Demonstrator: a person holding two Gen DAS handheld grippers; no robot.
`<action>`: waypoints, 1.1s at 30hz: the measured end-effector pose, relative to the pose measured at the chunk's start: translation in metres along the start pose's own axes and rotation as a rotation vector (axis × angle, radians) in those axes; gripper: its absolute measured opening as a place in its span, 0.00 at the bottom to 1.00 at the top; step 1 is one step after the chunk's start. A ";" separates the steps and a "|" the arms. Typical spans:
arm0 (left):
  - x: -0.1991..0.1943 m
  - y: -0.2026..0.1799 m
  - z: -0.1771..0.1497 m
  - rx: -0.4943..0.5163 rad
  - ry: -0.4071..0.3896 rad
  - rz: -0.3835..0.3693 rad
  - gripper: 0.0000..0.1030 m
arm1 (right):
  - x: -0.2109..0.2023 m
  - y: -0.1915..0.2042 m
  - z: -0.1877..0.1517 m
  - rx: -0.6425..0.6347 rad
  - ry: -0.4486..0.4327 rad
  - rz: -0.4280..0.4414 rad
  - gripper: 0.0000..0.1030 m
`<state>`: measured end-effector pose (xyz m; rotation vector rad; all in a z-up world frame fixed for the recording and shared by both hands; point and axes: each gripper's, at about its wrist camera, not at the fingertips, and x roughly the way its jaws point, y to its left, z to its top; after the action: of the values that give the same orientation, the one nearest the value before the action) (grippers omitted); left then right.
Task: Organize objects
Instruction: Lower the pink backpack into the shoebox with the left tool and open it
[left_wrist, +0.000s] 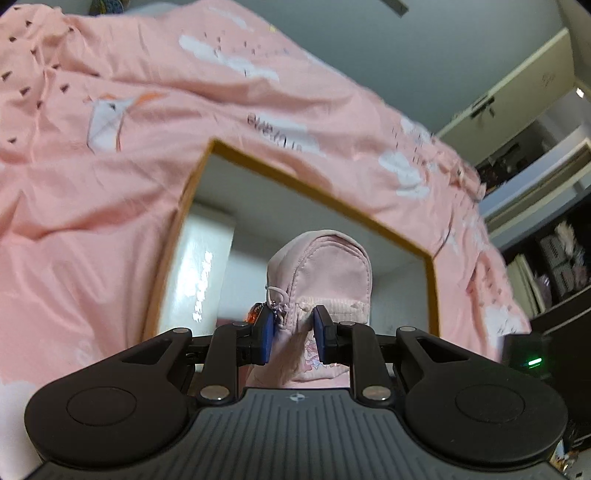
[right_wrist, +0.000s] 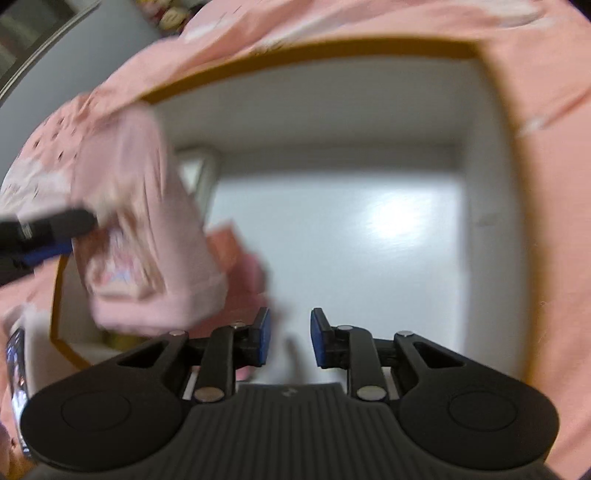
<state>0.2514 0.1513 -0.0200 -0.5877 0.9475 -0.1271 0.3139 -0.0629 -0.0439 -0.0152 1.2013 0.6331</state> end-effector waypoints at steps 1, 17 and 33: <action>0.005 -0.002 -0.002 0.009 0.017 0.010 0.24 | -0.008 -0.007 -0.001 0.012 -0.024 -0.007 0.25; 0.038 -0.016 -0.018 0.177 0.188 0.220 0.27 | -0.001 -0.003 -0.012 0.069 -0.058 0.239 0.30; 0.028 -0.026 -0.027 0.311 0.115 0.201 0.28 | 0.028 0.006 -0.011 0.090 0.015 0.271 0.21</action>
<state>0.2500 0.1087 -0.0385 -0.1985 1.0678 -0.1260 0.3077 -0.0493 -0.0703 0.2220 1.2559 0.8155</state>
